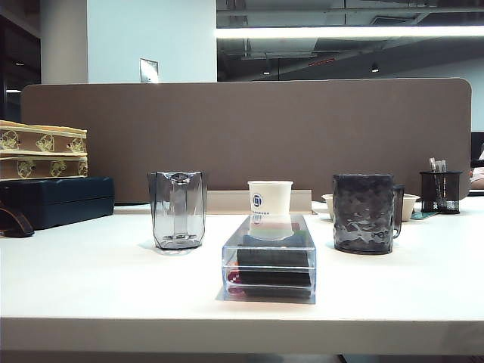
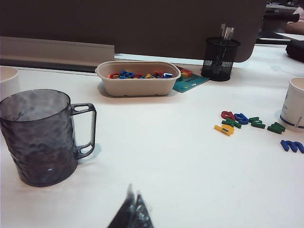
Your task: Pick up the letter "c" and put it in the paper cup.
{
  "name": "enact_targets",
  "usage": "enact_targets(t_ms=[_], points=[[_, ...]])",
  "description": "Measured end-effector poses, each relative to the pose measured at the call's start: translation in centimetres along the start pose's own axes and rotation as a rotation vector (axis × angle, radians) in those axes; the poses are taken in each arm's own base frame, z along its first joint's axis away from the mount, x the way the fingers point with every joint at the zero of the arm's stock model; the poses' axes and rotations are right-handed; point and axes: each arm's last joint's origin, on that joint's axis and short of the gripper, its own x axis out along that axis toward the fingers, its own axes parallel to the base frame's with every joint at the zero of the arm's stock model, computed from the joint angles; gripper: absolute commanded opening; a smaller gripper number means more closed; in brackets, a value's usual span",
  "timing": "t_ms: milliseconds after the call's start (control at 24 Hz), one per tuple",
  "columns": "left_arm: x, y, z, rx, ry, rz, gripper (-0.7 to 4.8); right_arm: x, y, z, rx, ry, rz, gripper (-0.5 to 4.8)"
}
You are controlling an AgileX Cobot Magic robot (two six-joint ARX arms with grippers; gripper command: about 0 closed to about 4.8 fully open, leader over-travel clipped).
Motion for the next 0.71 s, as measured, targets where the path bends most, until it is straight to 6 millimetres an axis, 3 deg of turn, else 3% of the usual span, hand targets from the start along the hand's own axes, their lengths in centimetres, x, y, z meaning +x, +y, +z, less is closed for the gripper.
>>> enact_targets(t_ms=[710], points=[[-1.2, 0.4, 0.1, -0.020, -0.049, -0.054, -0.05, 0.0, 0.0, 0.0, 0.000, 0.000, 0.000, -0.01]])
